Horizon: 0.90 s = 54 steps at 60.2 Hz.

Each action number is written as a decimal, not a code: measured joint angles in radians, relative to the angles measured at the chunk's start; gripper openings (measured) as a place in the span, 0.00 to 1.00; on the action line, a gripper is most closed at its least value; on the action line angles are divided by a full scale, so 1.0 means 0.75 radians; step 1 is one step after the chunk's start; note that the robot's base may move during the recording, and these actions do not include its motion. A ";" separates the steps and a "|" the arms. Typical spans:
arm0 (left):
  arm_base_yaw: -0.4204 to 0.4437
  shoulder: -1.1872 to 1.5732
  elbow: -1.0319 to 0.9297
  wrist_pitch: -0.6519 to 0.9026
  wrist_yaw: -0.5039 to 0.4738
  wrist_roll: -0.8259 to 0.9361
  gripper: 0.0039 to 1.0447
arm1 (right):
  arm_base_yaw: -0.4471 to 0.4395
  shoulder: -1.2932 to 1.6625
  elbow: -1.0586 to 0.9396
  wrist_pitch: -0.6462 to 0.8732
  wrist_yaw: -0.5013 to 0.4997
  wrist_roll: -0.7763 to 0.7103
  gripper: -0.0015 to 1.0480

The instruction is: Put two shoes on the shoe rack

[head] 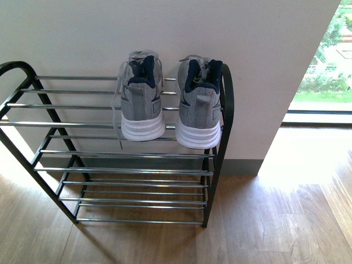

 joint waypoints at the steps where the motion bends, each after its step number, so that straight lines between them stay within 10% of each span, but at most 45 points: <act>1: 0.000 0.000 0.000 0.000 0.000 0.000 0.30 | 0.000 0.000 0.000 0.000 0.000 0.000 0.91; 25: 0.000 -0.001 -0.001 0.000 0.000 0.001 0.92 | 0.000 0.000 0.000 0.000 0.000 0.000 0.91; 54: 0.000 -0.001 -0.001 0.000 0.001 0.003 0.91 | 0.000 0.000 0.000 0.000 0.000 0.000 0.91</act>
